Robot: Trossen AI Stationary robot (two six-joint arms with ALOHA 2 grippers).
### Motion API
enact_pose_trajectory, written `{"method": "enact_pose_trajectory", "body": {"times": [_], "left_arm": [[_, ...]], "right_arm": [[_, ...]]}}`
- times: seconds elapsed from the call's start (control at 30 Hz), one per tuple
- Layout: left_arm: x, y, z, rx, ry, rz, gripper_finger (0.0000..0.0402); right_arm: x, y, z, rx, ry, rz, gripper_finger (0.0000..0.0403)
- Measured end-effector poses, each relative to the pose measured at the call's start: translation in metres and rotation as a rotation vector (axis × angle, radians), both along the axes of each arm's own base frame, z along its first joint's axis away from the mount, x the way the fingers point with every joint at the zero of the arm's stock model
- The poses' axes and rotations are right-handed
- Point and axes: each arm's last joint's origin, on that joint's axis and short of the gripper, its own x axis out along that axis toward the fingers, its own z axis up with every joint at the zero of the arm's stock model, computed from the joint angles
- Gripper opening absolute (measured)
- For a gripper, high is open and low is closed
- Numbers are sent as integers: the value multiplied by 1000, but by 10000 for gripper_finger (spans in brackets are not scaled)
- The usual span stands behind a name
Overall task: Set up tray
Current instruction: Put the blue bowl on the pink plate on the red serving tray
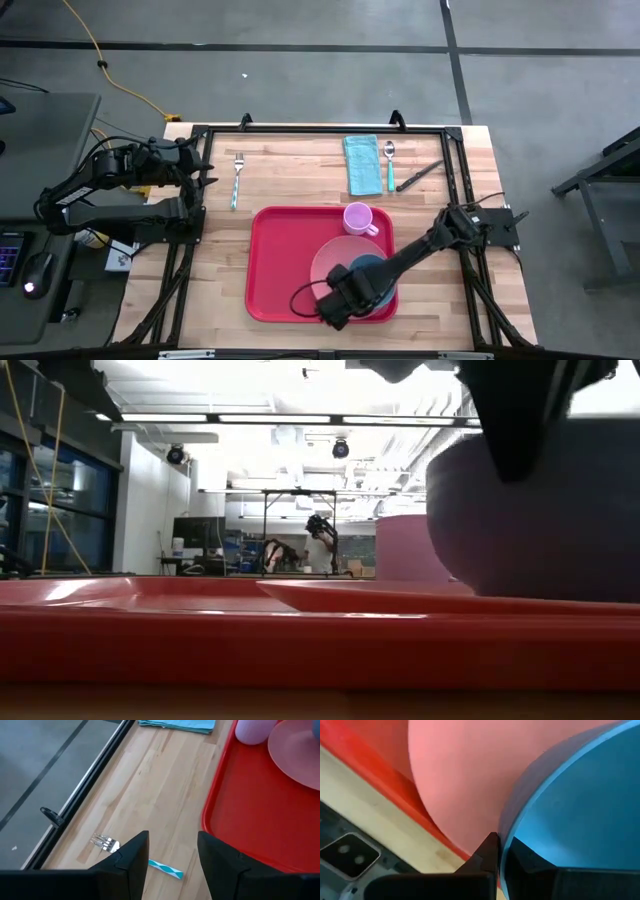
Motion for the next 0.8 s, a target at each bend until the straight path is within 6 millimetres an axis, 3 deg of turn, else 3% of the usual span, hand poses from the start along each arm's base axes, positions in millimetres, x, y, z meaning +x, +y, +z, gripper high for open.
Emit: {"method": "enact_pose_trajectory", "body": {"times": [0.23, 0.6, 0.8], "left_arm": [[0, 0, 0, 1, 1, -1, 200], [0, -1, 0, -15, -2, -26, 200], [0, -1, 0, -13, 1, -33, 200]], "right_arm": [[11, -4, -18, 16, -86, -30, 1], [30, -23, -16, 58, -187, -16, 3], [33, -23, -11, 81, -231, 11, 29]]}}
